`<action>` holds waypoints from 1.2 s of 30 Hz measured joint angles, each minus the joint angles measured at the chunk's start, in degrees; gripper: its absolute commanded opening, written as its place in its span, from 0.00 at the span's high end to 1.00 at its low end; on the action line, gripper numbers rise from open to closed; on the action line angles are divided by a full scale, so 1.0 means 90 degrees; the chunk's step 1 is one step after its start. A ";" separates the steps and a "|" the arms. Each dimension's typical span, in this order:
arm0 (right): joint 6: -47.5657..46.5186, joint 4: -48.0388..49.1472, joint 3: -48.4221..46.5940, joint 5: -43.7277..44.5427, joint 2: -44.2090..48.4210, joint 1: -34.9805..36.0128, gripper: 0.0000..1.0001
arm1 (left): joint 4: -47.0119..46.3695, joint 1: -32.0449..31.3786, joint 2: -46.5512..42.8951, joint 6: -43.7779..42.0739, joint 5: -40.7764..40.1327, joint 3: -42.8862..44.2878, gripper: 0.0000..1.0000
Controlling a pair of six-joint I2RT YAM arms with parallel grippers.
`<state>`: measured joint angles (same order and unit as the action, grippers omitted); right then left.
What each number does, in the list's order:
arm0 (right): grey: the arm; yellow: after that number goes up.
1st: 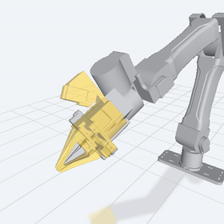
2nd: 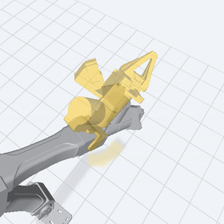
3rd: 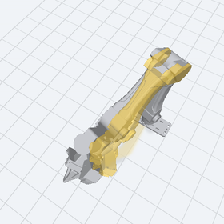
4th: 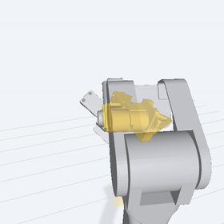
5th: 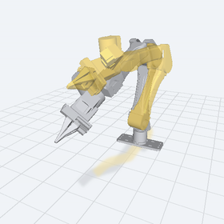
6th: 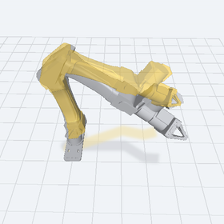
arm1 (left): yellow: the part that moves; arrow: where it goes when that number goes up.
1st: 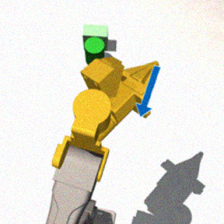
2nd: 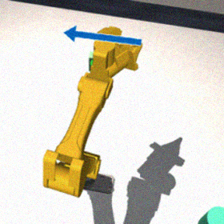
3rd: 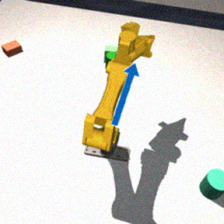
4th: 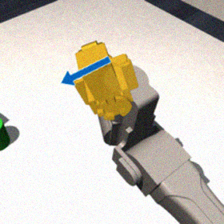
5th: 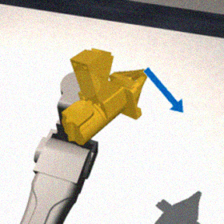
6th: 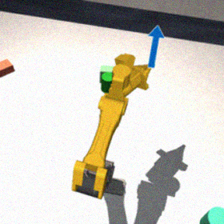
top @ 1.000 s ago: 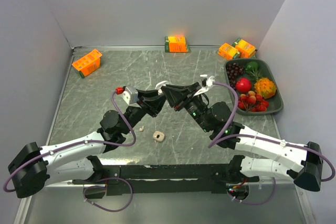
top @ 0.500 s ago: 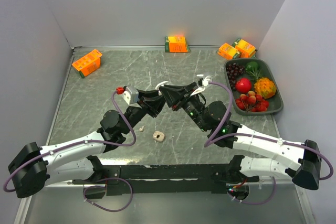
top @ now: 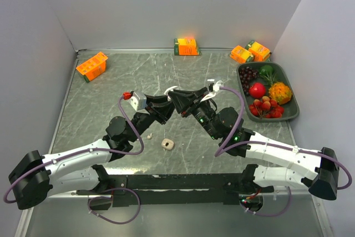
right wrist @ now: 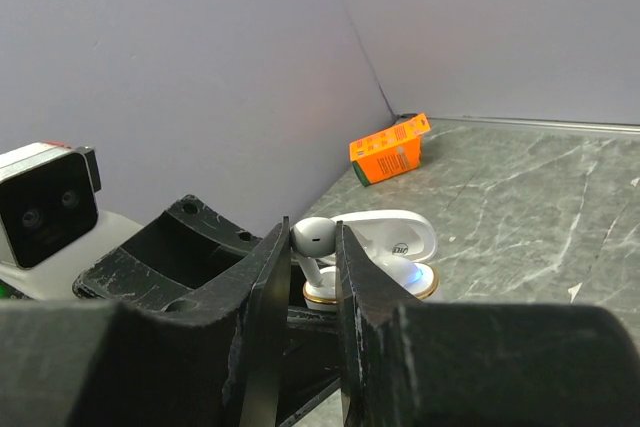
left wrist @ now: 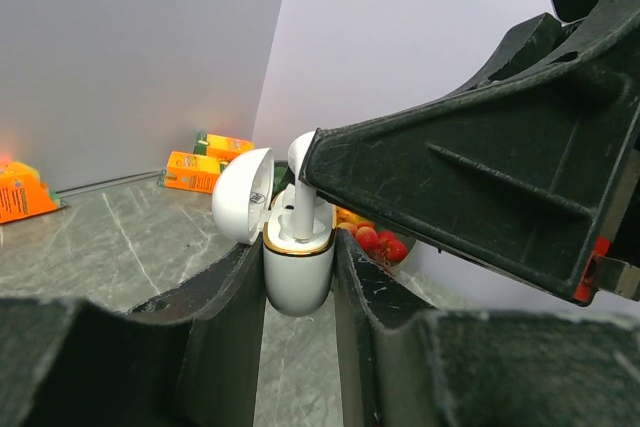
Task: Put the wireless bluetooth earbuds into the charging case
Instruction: Place the earbud in the charging case.
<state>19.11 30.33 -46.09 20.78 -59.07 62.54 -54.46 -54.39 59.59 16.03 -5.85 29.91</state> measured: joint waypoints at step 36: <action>-0.0206 -0.0534 -0.0177 -0.0100 0.0000 0.0012 1.00 | 0.0223 0.0000 -0.0100 -0.0056 0.0000 -0.0049 0.99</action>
<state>17.26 25.52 -47.68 19.88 -59.07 62.65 -52.45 -54.39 58.70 15.53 -5.85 29.47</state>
